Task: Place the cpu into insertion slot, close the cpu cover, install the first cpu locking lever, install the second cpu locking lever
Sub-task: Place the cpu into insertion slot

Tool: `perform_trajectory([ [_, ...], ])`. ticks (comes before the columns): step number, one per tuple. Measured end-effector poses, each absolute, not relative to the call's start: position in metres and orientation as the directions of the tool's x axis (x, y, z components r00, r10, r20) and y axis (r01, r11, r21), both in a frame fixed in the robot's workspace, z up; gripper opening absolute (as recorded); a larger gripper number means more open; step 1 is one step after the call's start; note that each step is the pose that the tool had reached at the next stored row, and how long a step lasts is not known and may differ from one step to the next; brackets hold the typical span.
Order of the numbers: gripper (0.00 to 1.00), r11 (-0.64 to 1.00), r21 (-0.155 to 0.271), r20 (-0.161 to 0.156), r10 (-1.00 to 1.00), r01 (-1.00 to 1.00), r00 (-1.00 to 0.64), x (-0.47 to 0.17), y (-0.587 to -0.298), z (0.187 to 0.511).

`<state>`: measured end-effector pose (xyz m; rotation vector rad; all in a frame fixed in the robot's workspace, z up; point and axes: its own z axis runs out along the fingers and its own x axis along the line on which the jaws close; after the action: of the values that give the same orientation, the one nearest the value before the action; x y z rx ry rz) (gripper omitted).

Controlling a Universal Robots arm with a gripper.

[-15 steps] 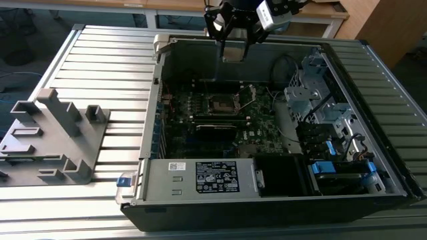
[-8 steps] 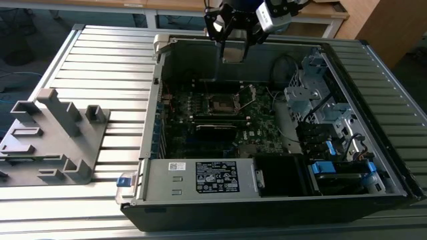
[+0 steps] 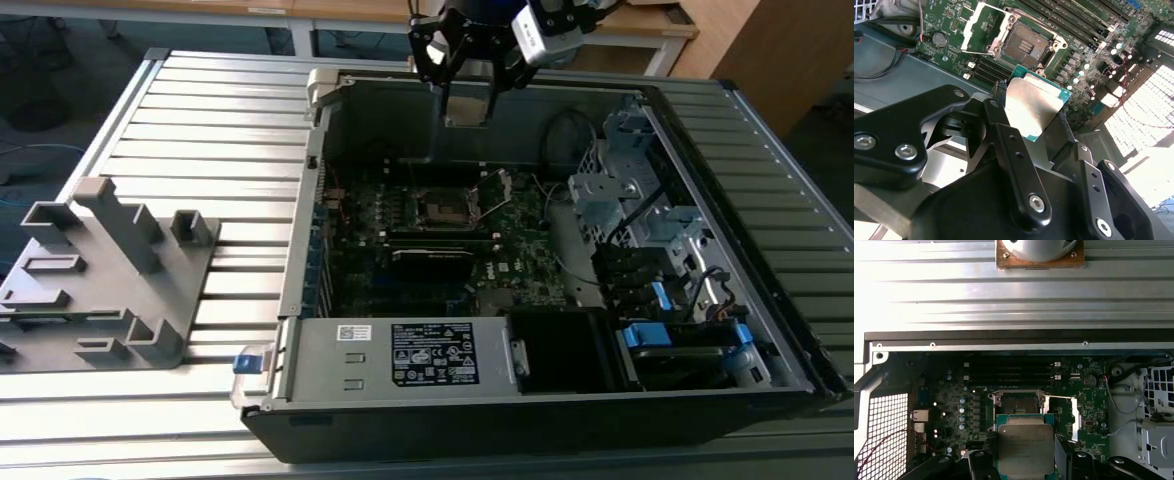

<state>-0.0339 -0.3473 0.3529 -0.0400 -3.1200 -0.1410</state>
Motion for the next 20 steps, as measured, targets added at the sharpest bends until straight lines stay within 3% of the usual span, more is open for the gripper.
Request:
perform_trajectory([
  [20,0.54,0.996,0.09,0.019,0.025,0.026,-1.0,-0.0339,-0.3473,0.3492],
])
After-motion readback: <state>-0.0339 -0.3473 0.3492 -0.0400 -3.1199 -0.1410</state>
